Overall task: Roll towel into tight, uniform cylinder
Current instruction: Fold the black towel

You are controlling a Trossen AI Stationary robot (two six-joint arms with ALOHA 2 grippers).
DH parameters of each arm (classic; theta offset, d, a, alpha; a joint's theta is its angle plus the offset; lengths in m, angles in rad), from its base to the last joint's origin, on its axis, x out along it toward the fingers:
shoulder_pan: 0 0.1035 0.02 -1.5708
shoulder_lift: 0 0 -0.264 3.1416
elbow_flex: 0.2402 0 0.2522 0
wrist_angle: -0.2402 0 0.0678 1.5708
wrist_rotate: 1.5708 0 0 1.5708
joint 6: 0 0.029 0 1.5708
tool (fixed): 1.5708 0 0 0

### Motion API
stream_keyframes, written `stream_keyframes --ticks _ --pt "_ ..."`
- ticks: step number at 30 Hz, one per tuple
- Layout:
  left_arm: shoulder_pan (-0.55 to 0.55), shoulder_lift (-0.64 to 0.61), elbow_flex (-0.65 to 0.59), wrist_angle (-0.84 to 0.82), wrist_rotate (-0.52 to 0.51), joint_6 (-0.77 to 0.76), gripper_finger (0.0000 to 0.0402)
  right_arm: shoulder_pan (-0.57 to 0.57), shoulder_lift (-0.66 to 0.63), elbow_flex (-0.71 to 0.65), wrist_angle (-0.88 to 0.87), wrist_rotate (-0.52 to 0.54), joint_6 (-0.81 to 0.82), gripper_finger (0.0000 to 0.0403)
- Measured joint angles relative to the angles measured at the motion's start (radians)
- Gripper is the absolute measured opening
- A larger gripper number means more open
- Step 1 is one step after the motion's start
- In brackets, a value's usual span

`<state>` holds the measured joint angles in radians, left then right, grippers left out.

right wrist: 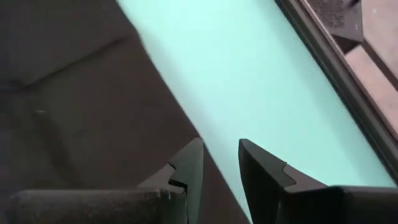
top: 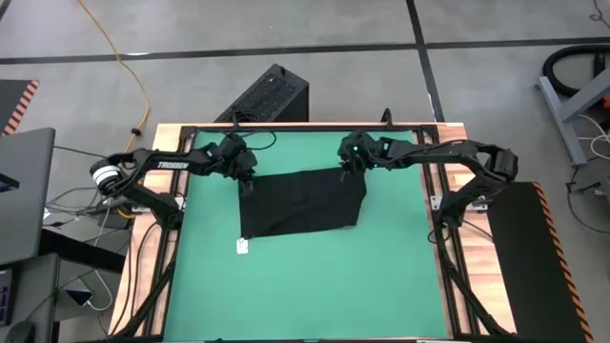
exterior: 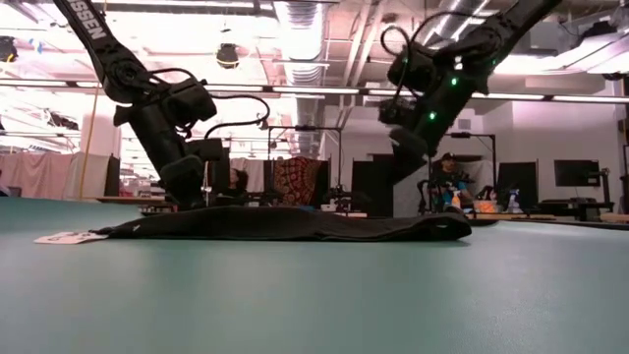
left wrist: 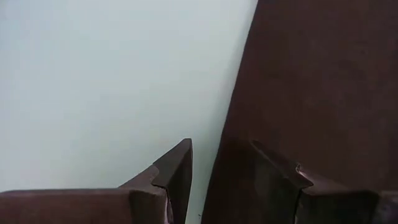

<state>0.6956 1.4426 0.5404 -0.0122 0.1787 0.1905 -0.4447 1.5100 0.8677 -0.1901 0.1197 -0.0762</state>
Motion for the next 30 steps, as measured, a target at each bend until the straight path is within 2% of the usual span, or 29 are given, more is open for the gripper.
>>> stream_keyframes --ticks 7,12,18,21,24,26,30 --pt "0.000 0.000 0.000 -0.003 0.000 0.010 0.0140 -0.046 0.123 -0.018 -0.027 -0.005 -0.008 0.0126" --pt "0.000 0.000 0.000 -0.016 0.000 0.017 0.0140 -0.048 0.214 0.032 -0.023 0.010 -0.011 0.0126" --pt "0.000 0.000 0.000 -0.040 -0.003 0.052 0.0135 -0.047 0.274 0.098 -0.110 0.028 -0.024 0.0115" --pt "0.000 -0.001 0.000 -0.064 -0.004 0.071 0.0111 -0.042 0.274 0.109 -0.144 0.040 -0.027 0.0076" --pt "0.000 -0.002 0.002 -0.086 -0.007 0.091 0.0059 -0.031 0.257 0.108 -0.151 0.043 -0.030 0.0018" --pt "0.000 -0.002 0.002 -0.090 -0.007 0.106 0.0020 -0.026 0.246 0.107 -0.156 0.043 -0.023 0.0012" --pt "0.000 -0.002 0.002 -0.090 -0.022 0.100 0.0004 0.002 0.215 0.104 -0.172 0.065 -0.005 0.0007"
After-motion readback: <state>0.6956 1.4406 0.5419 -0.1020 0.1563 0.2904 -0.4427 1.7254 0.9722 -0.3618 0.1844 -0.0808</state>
